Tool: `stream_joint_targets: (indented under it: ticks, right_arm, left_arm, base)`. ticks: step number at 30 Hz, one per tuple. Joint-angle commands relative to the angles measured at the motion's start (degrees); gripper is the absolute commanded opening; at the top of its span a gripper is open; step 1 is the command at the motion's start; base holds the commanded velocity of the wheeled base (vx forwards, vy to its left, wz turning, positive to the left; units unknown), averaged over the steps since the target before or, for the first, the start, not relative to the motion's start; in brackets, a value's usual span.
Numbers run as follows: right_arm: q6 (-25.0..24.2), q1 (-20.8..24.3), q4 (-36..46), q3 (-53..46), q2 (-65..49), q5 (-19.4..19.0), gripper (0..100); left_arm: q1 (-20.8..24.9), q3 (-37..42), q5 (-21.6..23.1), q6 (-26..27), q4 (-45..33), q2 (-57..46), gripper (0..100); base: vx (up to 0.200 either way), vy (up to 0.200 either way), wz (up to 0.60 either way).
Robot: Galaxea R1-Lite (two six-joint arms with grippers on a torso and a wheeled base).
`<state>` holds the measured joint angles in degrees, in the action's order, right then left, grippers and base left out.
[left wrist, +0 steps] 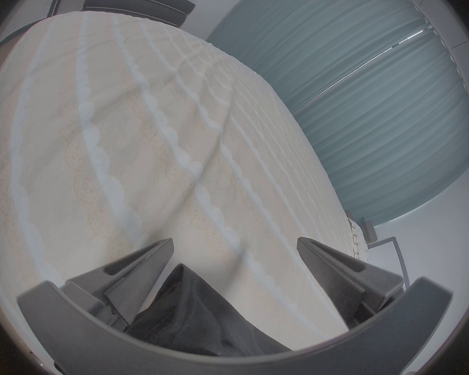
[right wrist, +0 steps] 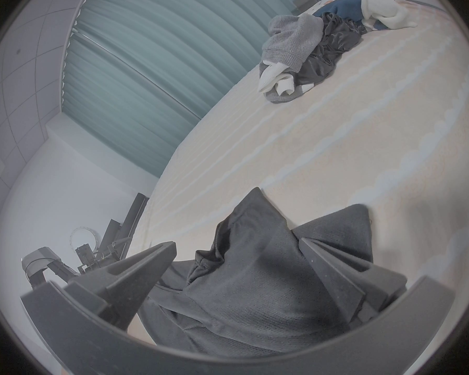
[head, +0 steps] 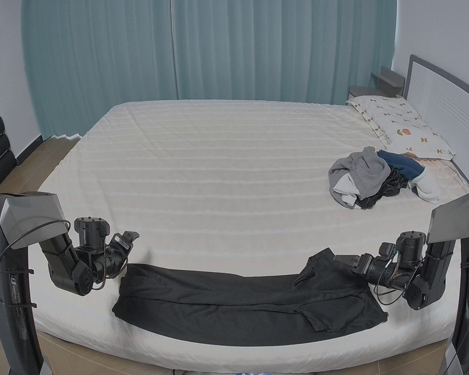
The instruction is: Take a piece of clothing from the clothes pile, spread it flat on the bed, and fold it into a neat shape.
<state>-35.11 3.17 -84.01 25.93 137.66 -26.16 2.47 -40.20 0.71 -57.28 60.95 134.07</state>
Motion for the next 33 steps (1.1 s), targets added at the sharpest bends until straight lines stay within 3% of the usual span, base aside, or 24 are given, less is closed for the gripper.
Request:
stream_joint_targets:
  ticks: [1, 2, 3, 15, 22, 28, 32, 33]
  right_arm:
    - [0.4, 0.1, 0.1, 0.2, 1.4, 0.0, 100]
    - [1.1, 0.3, 0.5, 0.0, 1.6, 0.0, 100]
    - [1.6, 0.3, 0.5, -0.1, 1.7, 0.0, 0]
    - [5.5, -0.5, 0.1, -3.5, -0.5, 0.0, 0]
    - [6.0, -2.3, 0.0, -9.2, -7.1, -1.2, 0]
    - [10.3, -4.2, -0.1, -12.8, -7.5, -2.0, 0]
    - [12.1, -6.0, -0.3, -14.3, -9.0, -5.0, 0]
    - [13.1, -7.1, -0.3, -15.6, -9.6, -7.8, 0]
  left_arm:
    - [0.0, 0.0, 0.0, 0.0, 0.0, 0.1, 100]
    - [0.0, 0.0, 0.0, 0.1, 0.0, 0.1, 100]
    - [0.0, 0.0, 0.0, 0.2, 0.0, 0.1, 100]
    - [0.0, 0.1, 0.0, 0.4, 0.1, 0.2, 100]
    - [0.0, 0.3, 0.0, 1.6, 0.1, 0.4, 100]
    - [0.0, 0.4, 0.0, 1.6, 0.1, 0.5, 100]
    - [0.0, 0.3, 0.0, 1.6, 0.1, 0.5, 100]
    - [0.0, 0.3, 0.0, 1.6, 0.1, 0.6, 100]
  base:
    - [0.000, 0.000, 0.00]
    - [0.000, 0.000, 0.00]
    - [0.000, 0.000, 0.00]
    - [0.000, 0.000, 0.00]
    - [0.000, 0.000, 0.00]
    - [0.000, 0.000, 0.00]
    - [0.000, 0.000, 0.00]
    - [0.000, 0.000, 0.00]
